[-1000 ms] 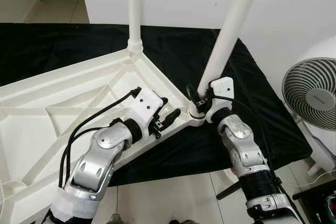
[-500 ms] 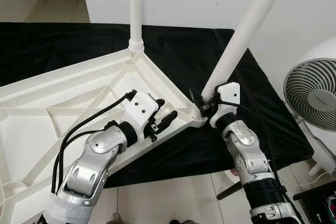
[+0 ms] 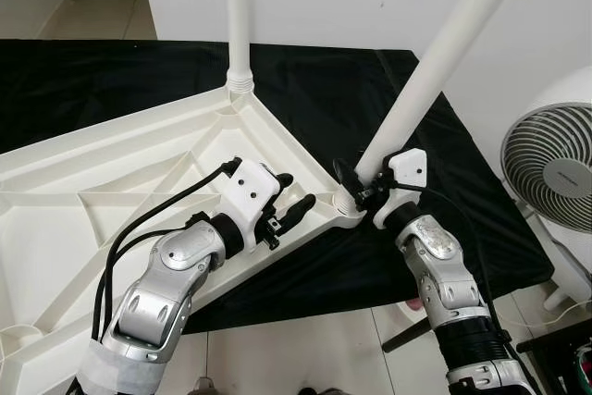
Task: Building children table
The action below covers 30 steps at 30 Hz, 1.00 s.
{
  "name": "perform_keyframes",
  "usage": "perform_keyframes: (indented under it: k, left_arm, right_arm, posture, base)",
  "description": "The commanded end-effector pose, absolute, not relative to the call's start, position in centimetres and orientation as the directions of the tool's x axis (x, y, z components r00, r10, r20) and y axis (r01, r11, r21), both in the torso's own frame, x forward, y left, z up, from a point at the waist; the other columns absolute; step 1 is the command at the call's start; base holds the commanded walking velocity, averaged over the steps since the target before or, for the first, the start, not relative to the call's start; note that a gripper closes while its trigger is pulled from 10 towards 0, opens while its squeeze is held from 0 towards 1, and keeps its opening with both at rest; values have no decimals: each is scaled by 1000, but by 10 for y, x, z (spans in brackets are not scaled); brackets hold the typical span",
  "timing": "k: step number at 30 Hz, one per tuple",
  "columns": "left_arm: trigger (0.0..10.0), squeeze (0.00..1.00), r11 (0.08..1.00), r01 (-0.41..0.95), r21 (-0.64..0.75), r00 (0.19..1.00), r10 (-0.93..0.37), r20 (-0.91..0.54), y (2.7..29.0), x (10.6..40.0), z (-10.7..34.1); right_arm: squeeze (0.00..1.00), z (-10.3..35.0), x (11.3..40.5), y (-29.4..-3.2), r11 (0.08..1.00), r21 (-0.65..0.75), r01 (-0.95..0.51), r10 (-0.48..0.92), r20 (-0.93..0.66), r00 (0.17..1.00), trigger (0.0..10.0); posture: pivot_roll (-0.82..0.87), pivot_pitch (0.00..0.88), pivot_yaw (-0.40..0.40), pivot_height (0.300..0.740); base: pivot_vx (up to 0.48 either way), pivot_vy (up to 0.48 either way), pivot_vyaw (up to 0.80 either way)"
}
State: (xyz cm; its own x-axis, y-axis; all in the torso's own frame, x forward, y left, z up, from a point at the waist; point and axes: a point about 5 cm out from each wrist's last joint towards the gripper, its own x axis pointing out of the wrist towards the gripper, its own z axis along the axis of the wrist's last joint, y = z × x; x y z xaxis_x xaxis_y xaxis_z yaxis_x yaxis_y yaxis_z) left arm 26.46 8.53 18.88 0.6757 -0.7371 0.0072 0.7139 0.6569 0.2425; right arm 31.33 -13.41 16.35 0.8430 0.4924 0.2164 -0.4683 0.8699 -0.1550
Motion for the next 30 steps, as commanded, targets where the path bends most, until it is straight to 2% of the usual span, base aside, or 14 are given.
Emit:
perform_keyframes:
  k: [1, 9, 14, 18, 20, 30]
  left_arm:
    - [10000, 0, 634, 728, 261, 651, -759, 27, 81, 262, 195]
    - [10000, 0, 633, 728, 261, 650, -760, 31, 82, 263, 197]
    - [10000, 0, 636, 725, 264, 651, -758, 35, 83, 264, 198]
    - [10000, 0, 639, 721, 268, 654, -755, 41, 83, 265, 200]
    - [10000, 0, 640, 720, 268, 655, -754, 43, 83, 265, 200]
    - [10000, 0, 643, 718, 268, 657, -752, 43, 84, 264, 200]
  right_arm:
    - [0, 150, 307, -133, 822, -247, -513, 554, 141, 821, 10000]
    - [0, 146, 304, -130, 794, -250, -554, 593, 119, 796, 10000]
    - [0, 142, 308, -133, 828, -129, -546, 559, 98, 824, 10000]
    - [0, 129, 314, -138, 882, 37, -470, 469, 35, 882, 10000]
    - [0, 127, 315, -139, 886, 58, -459, 458, 32, 888, 10000]
    - [0, 126, 313, -137, 891, 47, -451, 449, 44, 893, 10000]
  posture:
    - [189, 110, -71, 740]
    - [190, 114, -68, 740]
    - [187, 118, -66, 740]
    - [186, 122, -67, 740]
    - [185, 124, -66, 740]
    - [186, 128, -67, 740]
  base:
    - [0, 0, 0]
    - [0, 0, 0]
    - [0, 0, 0]
    - [0, 0, 0]
    - [0, 0, 0]
    - [0, 0, 0]
